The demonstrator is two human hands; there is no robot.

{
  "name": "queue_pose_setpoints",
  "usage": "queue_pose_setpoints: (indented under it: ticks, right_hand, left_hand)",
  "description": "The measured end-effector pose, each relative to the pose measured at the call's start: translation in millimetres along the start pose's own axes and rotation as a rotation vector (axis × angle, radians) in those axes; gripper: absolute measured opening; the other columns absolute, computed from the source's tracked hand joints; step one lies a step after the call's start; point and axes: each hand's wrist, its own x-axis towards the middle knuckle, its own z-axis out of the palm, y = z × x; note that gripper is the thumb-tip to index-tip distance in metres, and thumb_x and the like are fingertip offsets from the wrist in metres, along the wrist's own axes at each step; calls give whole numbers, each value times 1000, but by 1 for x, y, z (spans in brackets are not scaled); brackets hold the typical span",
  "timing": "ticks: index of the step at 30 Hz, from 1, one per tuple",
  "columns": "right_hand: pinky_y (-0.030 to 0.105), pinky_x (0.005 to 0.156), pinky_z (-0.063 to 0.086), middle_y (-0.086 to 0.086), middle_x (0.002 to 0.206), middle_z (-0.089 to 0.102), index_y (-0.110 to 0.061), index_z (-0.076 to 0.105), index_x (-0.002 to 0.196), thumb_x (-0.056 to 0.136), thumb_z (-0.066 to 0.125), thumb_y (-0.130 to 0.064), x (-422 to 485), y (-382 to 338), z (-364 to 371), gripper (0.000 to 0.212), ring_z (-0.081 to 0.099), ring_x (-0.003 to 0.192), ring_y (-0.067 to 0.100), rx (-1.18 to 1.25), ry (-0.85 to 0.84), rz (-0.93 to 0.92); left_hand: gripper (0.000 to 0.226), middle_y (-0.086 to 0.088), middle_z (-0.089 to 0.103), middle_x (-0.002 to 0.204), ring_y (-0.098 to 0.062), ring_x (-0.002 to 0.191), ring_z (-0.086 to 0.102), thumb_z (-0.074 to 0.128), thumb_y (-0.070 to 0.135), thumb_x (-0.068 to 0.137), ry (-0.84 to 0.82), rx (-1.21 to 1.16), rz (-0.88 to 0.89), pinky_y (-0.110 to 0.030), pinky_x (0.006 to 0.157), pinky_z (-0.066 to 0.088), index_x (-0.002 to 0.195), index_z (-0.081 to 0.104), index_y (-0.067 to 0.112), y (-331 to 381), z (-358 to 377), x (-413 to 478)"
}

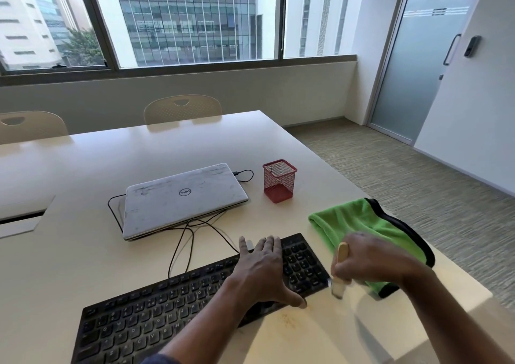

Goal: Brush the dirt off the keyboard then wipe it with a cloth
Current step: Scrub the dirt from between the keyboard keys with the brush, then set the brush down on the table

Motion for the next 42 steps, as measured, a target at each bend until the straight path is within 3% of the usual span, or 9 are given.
queue_pose_setpoints:
  ticks: [4, 11, 16, 20, 30, 32, 35, 39, 42]
  right_hand:
    - [28, 53, 43, 1, 69, 71, -10, 75, 76, 64, 58, -46, -8, -7, 14, 42, 53, 53, 6, 70, 87, -41]
    - [17, 47, 36, -2, 56, 62, -11, 72, 69, 82, 65, -28, -19, -22, 15, 23, 48, 49, 10, 85, 244, -19]
    - [24, 53, 44, 3, 73, 73, -8, 75, 77, 84, 63, -23, -27, -52, 25, 20, 55, 55, 12, 104, 11, -137]
    - [21, 56, 49, -14, 68, 73, -23, 80, 75, 81, 65, -23, -24, -65, 25, 15, 64, 57, 2, 171, 226, -143]
    - [35, 63, 53, -2, 75, 75, -16, 77, 79, 79, 61, -30, -16, -88, 42, 21, 67, 63, 14, 89, 118, -281]
    - [23, 61, 52, -13, 71, 74, -27, 77, 75, 83, 69, -25, -12, -90, 43, 12, 68, 65, 4, 152, 210, -274]
    - [5, 61, 43, -18, 72, 73, -29, 78, 83, 87, 75, -20, -2, -94, 46, 10, 65, 73, -10, 206, 369, -309]
    - [-5, 66, 38, -14, 94, 75, -26, 78, 108, 89, 74, -16, 14, -101, 49, 22, 64, 77, -11, 239, 423, -325]
    - [-5, 81, 39, -8, 118, 74, -24, 74, 123, 92, 66, -7, 25, -104, 48, 36, 67, 105, 3, 292, 365, -340]
  left_hand:
    - [148, -14, 0, 170, -26, 157, 0, 66, 88, 65, 12, -3, 4, -67, 120, -9, 159, -8, 2, 0, 1, 0]
    - [145, -14, -2, 170, -26, 157, -2, 68, 84, 68, 18, 0, 7, -63, 119, -14, 160, -9, 3, -5, 0, -14]
    - [143, -14, -3, 170, -25, 157, -2, 70, 81, 70, 7, 6, 7, -63, 118, -14, 160, -10, 3, -12, -1, -28]
    - [141, -15, -2, 170, -26, 157, -2, 69, 80, 72, 8, 0, -4, -61, 118, -13, 160, -10, 4, -21, -3, -42]
    - [117, -14, 12, 169, -25, 156, 12, 67, 69, 83, 119, -74, 33, -40, 127, 3, 161, 7, 6, -36, -5, -62]
    - [91, -13, 36, 161, -26, 146, 37, 67, 54, 91, 221, -119, 51, -36, 122, 26, 158, 27, 8, -40, -10, -67]
    - [43, -6, 70, 116, -20, 94, 67, 64, 38, 97, 426, -212, 65, -37, 85, 59, 133, 60, 14, -41, -15, -71]
    - [25, 0, 78, 95, -6, 72, 69, 65, 31, 96, 656, -549, 1, -29, 71, 59, 113, 77, 17, -33, -25, -69]
    - [18, 1, 75, 76, 1, 56, 57, 67, 31, 97, 669, -928, -124, -26, 56, 49, 95, 80, 18, -27, -33, -61]
